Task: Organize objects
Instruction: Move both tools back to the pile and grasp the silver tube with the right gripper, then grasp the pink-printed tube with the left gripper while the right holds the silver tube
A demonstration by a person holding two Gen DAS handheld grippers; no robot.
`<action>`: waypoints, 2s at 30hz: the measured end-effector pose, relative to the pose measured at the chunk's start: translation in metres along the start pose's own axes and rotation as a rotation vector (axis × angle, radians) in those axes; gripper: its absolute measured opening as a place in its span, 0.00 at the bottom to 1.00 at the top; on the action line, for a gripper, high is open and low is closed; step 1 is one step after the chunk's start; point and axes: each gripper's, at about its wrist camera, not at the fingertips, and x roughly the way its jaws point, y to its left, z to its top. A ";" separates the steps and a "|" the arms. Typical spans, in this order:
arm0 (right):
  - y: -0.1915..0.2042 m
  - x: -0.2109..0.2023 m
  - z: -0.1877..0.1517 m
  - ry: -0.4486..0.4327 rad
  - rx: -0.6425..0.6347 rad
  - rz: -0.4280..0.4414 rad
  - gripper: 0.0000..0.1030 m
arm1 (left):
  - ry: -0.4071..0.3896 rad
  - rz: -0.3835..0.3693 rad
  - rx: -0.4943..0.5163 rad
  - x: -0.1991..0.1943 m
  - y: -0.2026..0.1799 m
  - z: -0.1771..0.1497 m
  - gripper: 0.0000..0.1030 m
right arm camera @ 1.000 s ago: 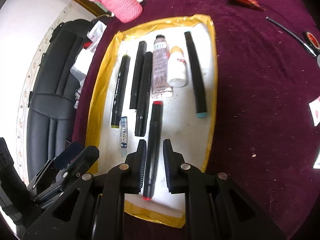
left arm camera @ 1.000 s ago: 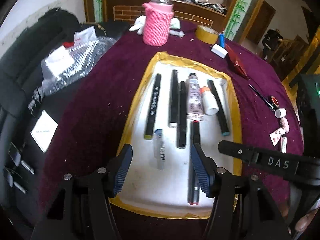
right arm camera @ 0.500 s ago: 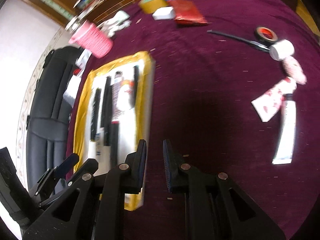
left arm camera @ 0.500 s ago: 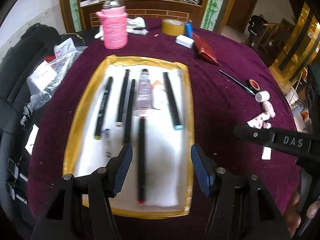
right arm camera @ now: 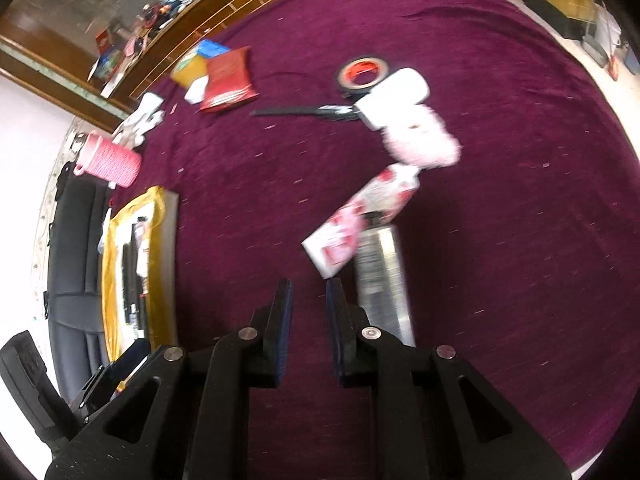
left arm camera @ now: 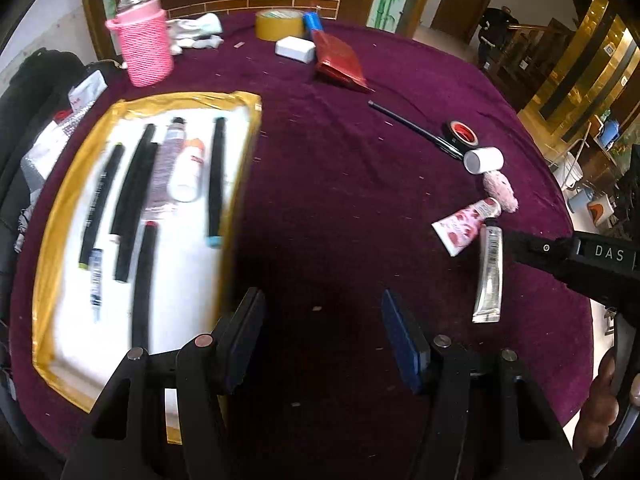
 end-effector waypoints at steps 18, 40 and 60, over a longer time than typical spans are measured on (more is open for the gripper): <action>-0.098 -0.003 0.025 0.032 0.093 -0.012 0.14 | 0.084 -0.071 0.014 0.047 -0.073 -0.005 0.53; -0.016 0.043 0.008 0.081 -0.289 -0.055 0.35 | 0.024 -0.052 -0.035 0.047 -0.055 0.023 0.53; -0.090 0.005 0.006 0.068 -0.155 -0.081 0.26 | -0.075 -0.053 0.694 0.108 -0.184 0.050 0.54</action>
